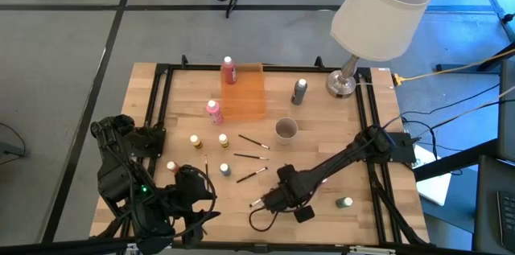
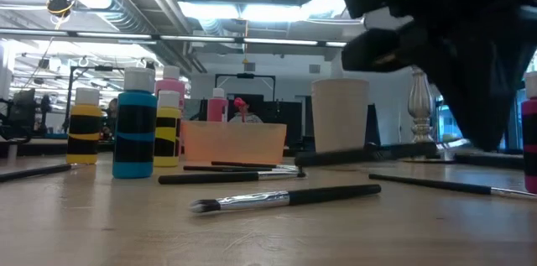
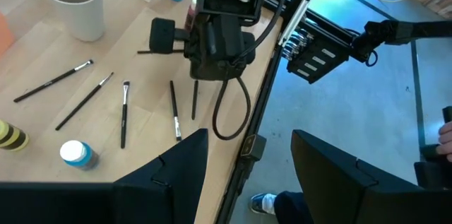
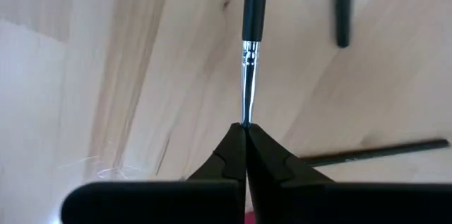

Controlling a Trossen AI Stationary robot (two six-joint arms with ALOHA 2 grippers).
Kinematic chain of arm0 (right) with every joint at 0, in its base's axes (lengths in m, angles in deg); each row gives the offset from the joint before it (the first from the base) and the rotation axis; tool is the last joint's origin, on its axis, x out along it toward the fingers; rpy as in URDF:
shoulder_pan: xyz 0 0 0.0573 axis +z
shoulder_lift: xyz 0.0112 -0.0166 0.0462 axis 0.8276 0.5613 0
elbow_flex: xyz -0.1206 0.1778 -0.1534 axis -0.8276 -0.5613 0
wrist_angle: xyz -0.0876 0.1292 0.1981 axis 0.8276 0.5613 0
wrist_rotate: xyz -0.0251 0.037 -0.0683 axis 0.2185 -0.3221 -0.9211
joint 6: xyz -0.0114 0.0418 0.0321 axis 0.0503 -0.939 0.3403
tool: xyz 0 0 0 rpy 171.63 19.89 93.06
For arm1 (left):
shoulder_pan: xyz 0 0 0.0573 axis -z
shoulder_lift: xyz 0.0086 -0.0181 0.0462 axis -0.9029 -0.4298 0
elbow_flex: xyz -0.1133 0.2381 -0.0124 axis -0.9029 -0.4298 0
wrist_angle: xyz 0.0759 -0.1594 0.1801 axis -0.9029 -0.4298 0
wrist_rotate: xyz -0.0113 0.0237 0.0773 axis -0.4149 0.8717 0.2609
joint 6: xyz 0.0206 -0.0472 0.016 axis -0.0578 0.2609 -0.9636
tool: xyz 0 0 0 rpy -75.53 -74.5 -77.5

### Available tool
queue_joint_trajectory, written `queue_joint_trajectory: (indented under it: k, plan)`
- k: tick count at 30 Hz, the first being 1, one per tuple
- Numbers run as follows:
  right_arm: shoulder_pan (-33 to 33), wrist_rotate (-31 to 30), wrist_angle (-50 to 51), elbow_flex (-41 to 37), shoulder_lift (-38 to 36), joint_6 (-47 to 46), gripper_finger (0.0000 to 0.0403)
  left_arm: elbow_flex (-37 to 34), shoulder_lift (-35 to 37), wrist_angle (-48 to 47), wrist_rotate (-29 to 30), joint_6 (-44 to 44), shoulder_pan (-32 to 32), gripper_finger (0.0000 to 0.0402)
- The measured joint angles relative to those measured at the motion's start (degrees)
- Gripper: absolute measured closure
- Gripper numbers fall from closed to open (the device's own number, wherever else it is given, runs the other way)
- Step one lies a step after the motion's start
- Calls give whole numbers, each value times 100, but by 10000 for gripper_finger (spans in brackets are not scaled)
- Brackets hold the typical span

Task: Pick & Place Paint Supplies
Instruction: Put the black paint brush into the light brown cup

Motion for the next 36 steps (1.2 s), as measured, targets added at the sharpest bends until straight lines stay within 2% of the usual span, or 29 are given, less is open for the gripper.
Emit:
queue_joint_trajectory:
  k: [11, 17, 22, 27, 36]
  plan:
    - [3, -316, 1533, 1155, -11, -80, 403, -1, 0, 0, -188, -4, 8, 201]
    - [40, -839, 2317, 2060, -18, -213, 403, -1, 0, 2, -19, -149, 29, 201]
    - [55, -1155, 2373, 2586, -125, -292, 403, -2, 0, 0, -11, -202, 28, 201]
    - [76, -1744, 2346, 2985, -211, -447, 403, 0, 0, 0, 11, -286, 28, 201]
    - [-90, -2734, 2350, 3091, -830, -419, 403, -1, 0, 0, 19, -306, 26, 201]
